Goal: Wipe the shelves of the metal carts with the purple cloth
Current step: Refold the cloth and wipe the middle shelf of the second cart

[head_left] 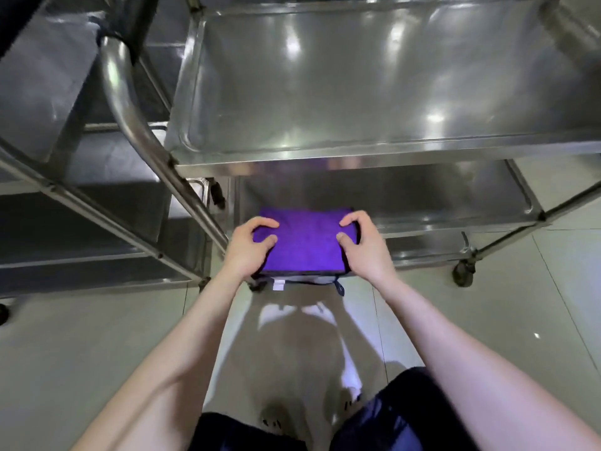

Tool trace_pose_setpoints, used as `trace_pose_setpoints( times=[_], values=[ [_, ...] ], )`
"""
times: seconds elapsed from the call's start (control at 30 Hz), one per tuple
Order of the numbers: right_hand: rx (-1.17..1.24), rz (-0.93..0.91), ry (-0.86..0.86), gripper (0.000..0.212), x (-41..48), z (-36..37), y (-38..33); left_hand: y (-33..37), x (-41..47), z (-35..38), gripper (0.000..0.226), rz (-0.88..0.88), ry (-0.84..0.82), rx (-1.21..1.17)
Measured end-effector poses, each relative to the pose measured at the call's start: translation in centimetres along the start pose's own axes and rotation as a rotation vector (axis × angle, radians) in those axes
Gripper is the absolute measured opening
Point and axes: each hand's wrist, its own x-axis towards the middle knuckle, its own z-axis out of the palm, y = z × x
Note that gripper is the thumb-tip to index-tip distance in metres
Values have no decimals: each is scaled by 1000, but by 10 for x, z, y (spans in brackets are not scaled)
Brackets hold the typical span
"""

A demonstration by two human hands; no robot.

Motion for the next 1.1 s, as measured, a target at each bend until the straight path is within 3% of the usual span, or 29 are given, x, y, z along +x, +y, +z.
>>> trace_pose_setpoints(
  times=[0.07, 0.13, 0.2, 0.27, 0.33, 0.43, 0.57, 0.67, 0.8, 0.9, 1.1],
  values=[
    [-185, -57, -52, 26, 42, 17, 12, -6, 28, 8, 37, 38, -15, 46],
    [-587, -9, -201, 44, 69, 42, 29, -31, 33, 18, 31, 13, 84, 14],
    [-758, -70, -195, 55, 79, 69, 43, -72, 20, 28, 14, 22, 358, -59],
    [-718, -228, -112, 63, 84, 94, 49, -113, 8, 29, 41, 65, 671, -33],
    [-719, -321, -71, 73, 95, 115, 51, -143, 19, 19, 50, 145, 829, -72],
    [-819, -354, -102, 83, 106, 141, 62, -148, 55, -7, 61, 258, 678, -212],
    [-864, -371, -84, 84, 108, 150, 76, -121, 89, -30, 46, 362, 460, -480],
    [-859, -328, -131, 82, 110, 147, 69, -109, 91, -22, 43, 255, 525, -560],
    [-866, -254, -197, 87, 134, 157, 63, -106, 94, -10, 34, 255, 701, -540],
    [-895, -227, -202, 87, 174, 175, 54, -111, 97, -10, 41, 267, 700, -531],
    [-859, -285, -182, 84, 240, 231, 12, -131, 101, -12, 35, 244, 747, -516]
  ],
)
